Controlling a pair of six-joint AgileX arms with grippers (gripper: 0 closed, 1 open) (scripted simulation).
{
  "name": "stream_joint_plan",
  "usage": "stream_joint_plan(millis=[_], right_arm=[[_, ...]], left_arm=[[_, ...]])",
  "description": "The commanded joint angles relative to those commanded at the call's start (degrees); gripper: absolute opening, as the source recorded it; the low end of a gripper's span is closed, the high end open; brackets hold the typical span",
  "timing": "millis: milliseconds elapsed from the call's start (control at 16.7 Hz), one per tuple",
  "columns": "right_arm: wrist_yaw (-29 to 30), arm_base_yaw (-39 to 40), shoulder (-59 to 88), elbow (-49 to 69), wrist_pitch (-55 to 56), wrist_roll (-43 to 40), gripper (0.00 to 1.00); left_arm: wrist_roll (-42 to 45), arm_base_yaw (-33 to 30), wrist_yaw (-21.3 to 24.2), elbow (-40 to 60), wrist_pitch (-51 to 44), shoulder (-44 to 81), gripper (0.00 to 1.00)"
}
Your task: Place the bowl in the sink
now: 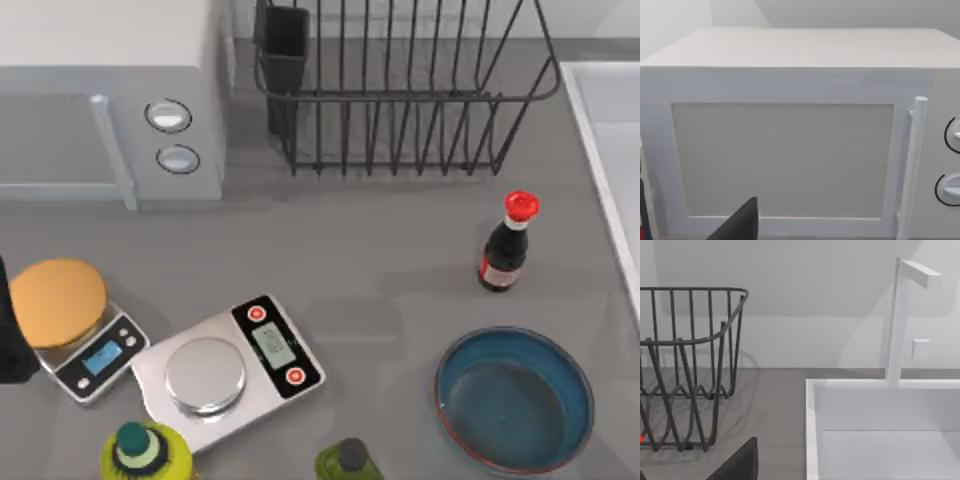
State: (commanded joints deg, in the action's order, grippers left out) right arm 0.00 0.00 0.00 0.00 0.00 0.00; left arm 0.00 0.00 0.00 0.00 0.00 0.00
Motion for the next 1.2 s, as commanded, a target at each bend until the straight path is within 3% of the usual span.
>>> stream_joint_plan(millis=[420,1200], right_arm=[[0.0,3.34,9.3,8.42,-8.82,3.4,1.0],[0.02,20.94,71.78,53.24,-57.84,21.35,1.0]], left_arm=[[0.0,0.0,0.0,0.0,0.0,0.0,1.0],[0.0,0.0,0.0,0.0,0.0,0.0,1.0]])
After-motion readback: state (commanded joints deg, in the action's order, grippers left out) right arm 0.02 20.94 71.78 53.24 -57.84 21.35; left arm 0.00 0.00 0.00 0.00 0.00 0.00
